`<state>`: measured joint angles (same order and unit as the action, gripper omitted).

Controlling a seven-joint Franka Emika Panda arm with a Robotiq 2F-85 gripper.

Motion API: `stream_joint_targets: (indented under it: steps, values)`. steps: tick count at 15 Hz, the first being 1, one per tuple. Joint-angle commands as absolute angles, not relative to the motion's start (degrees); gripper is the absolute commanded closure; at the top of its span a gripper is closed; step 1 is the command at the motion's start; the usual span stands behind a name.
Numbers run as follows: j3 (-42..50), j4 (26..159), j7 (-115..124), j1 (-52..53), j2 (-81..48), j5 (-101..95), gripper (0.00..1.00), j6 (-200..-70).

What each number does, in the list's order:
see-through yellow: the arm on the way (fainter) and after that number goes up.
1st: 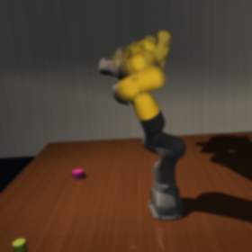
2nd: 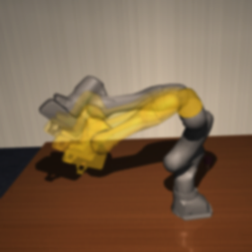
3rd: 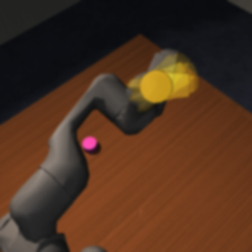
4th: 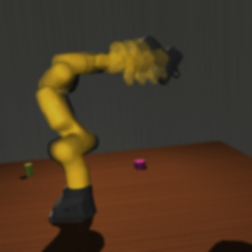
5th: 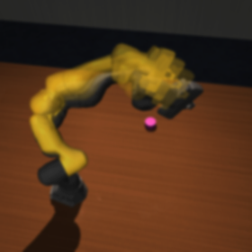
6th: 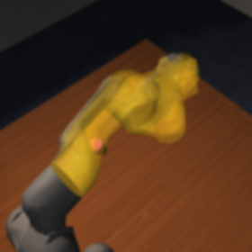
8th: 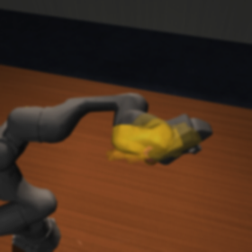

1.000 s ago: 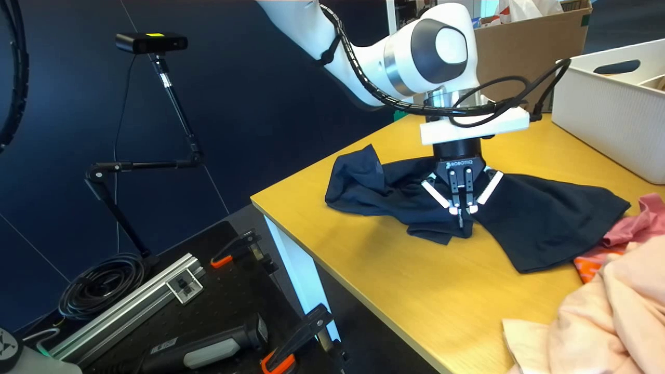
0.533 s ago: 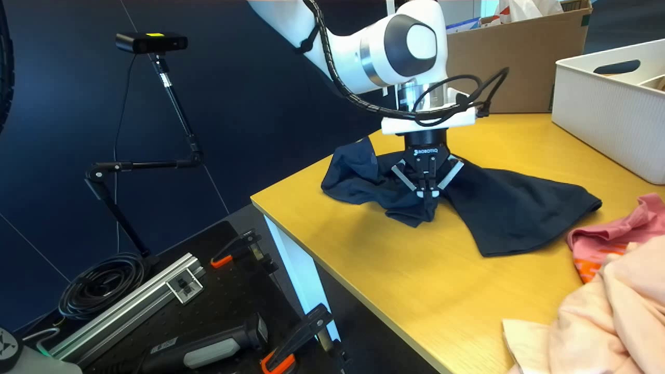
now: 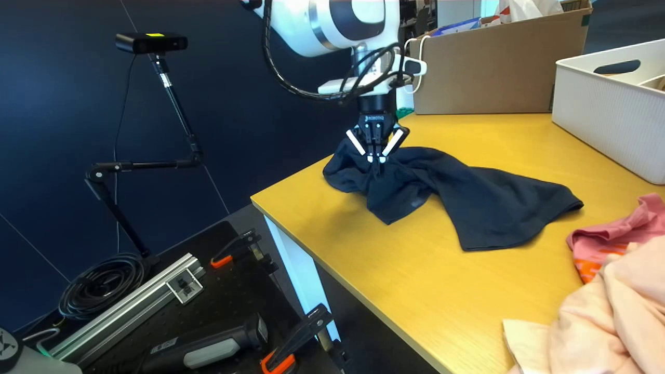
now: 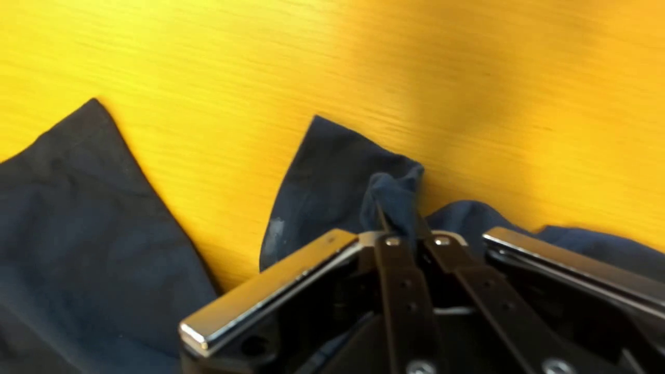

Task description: Stretch out the black shirt

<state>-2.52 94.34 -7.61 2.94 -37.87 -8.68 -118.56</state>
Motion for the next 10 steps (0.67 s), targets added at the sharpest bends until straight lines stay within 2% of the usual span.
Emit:
stream_joint_targets:
  steps: [1,6,10]
  values:
    - [-2.33,102.24,-1.5,3.68,-28.86,-6.39,0.99,-118.26]
    - [-2.66,109.45,2.22,4.28,-20.58,-5.68,0.99,-115.7]
    - [-2.19,110.96,4.1,4.19,-18.92,-5.92,0.99,-112.74]
